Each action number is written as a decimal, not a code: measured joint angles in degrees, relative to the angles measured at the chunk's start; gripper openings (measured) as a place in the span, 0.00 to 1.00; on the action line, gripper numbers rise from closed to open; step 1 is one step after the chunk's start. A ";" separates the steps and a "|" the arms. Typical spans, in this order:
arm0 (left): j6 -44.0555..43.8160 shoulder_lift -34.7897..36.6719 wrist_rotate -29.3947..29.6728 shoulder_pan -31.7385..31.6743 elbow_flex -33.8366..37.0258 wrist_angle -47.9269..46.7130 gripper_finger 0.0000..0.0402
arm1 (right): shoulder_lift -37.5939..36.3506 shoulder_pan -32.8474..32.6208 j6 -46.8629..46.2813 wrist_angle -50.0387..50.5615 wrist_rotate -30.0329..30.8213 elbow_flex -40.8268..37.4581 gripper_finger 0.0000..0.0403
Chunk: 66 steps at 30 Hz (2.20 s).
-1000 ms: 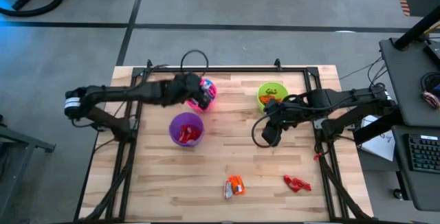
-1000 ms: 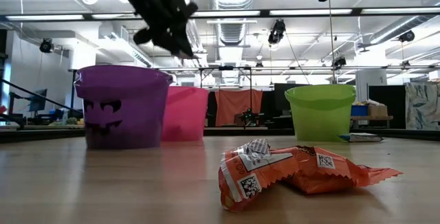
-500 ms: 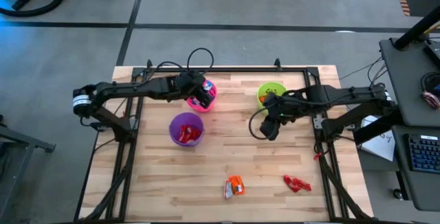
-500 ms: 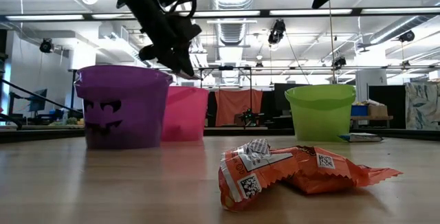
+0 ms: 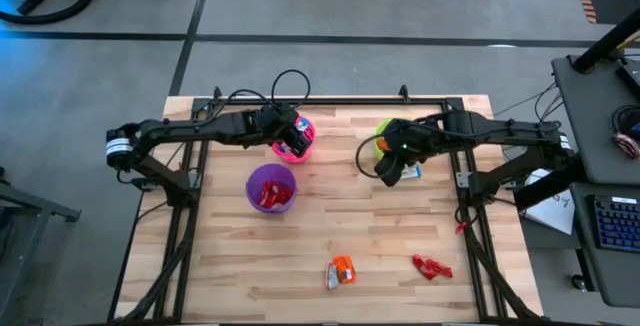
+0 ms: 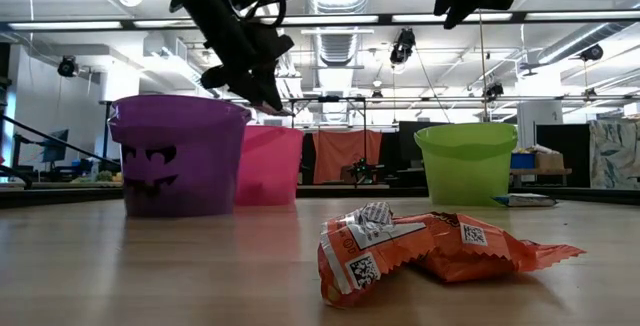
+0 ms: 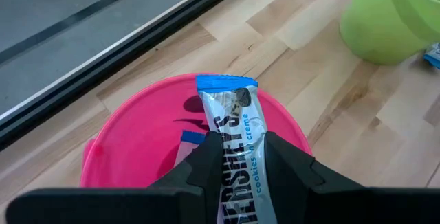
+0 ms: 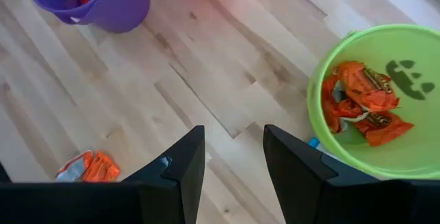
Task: Sort candy
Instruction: Put the white chocolate into the pink bucket, then put the red chocolate into the purple bucket
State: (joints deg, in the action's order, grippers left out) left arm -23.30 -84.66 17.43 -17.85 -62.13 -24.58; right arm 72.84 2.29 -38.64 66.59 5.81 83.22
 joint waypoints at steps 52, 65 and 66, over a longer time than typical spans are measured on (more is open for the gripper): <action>8.28 24.83 -19.99 7.67 -3.70 1.47 0.38 | 1.12 -8.86 -28.88 0.53 -21.73 -0.02 0.35; 7.23 25.94 -19.85 11.56 -2.45 2.32 0.38 | 8.27 -21.88 -37.11 9.40 -27.29 -0.15 0.45; 7.14 25.88 -19.86 11.56 -2.45 2.29 0.38 | 8.84 -22.52 -36.60 9.29 -27.26 -0.30 0.47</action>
State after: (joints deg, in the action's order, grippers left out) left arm -16.16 -58.78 -2.43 -6.28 -64.58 -22.28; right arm 81.68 -20.24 -75.24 75.88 -21.45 82.92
